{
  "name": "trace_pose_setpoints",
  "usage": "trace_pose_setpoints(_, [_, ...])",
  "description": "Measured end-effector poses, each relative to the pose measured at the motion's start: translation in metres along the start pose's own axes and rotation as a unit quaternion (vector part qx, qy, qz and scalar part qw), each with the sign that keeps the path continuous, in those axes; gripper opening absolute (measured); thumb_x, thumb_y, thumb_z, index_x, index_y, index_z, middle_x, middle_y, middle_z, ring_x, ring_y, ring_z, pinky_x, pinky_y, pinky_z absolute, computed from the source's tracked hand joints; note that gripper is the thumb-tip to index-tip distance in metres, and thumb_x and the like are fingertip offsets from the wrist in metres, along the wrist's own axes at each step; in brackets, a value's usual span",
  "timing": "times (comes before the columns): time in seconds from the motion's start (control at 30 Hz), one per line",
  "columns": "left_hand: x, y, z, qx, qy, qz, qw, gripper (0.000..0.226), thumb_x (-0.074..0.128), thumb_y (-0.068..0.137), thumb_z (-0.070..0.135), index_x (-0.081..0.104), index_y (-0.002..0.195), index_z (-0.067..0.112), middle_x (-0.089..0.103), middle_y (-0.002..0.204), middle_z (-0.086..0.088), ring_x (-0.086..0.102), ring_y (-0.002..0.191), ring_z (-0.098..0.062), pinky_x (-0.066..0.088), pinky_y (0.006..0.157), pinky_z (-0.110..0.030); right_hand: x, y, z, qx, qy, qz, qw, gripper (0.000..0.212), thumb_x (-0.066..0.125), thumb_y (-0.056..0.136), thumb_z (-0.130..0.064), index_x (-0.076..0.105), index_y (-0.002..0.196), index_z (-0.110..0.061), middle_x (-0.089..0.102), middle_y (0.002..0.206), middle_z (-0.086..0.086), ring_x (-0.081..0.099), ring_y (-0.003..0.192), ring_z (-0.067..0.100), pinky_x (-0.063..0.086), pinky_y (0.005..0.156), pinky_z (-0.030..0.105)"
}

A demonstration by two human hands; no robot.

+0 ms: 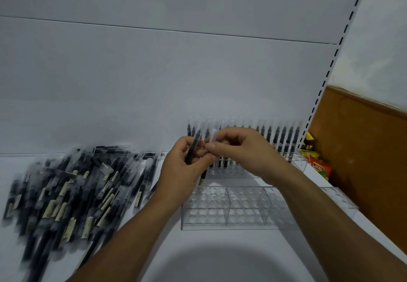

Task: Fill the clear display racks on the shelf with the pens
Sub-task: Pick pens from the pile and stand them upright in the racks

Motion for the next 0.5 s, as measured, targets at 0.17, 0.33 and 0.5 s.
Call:
trace_pose_setpoints(0.17, [-0.005, -0.002, 0.001, -0.006, 0.021, 0.032, 0.999, 0.035, 0.078, 0.069, 0.050, 0.062, 0.095, 0.033, 0.069, 0.087, 0.015, 0.058, 0.072, -0.010, 0.054, 0.067, -0.018, -0.041, 0.004, 0.002, -0.014, 0.065, 0.149, 0.987, 0.013, 0.068, 0.087, -0.030, 0.069, 0.088, -0.018, 0.069, 0.074, -0.007, 0.060, 0.058, 0.005, 0.049, 0.054, 0.018])
trace_pose_setpoints(0.33, [-0.002, -0.002, 0.000, -0.019, 0.006, 0.022, 1.000, 0.042, 0.074, 0.065, 0.062, 0.063, 0.095, 0.035, 0.068, 0.083, 0.013, 0.064, 0.088, -0.026, 0.053, 0.067, -0.014, -0.077, 0.008, 0.006, -0.042, -0.033, 0.274, 0.960, 0.012, 0.068, 0.091, -0.028, 0.066, 0.089, -0.016, 0.069, 0.084, 0.001, 0.061, 0.059, 0.011, 0.048, 0.055, 0.014])
trace_pose_setpoints(0.5, [-0.001, -0.002, -0.003, -0.019, 0.016, 0.014, 1.000, 0.041, 0.073, 0.063, 0.065, 0.063, 0.093, 0.039, 0.068, 0.085, 0.012, 0.066, 0.092, -0.027, 0.058, 0.075, -0.022, -0.078, 0.014, 0.012, -0.034, -0.128, 0.261, 0.956, 0.012, 0.068, 0.090, -0.033, 0.065, 0.089, -0.022, 0.069, 0.086, -0.003, 0.063, 0.061, 0.011, 0.054, 0.062, 0.026])
Point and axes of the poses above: each hand's wrist, its own y-axis towards the middle knuckle, its own x-axis out of the palm, z = x × y, the point moved 6 cm from there along y, towards the middle knuckle
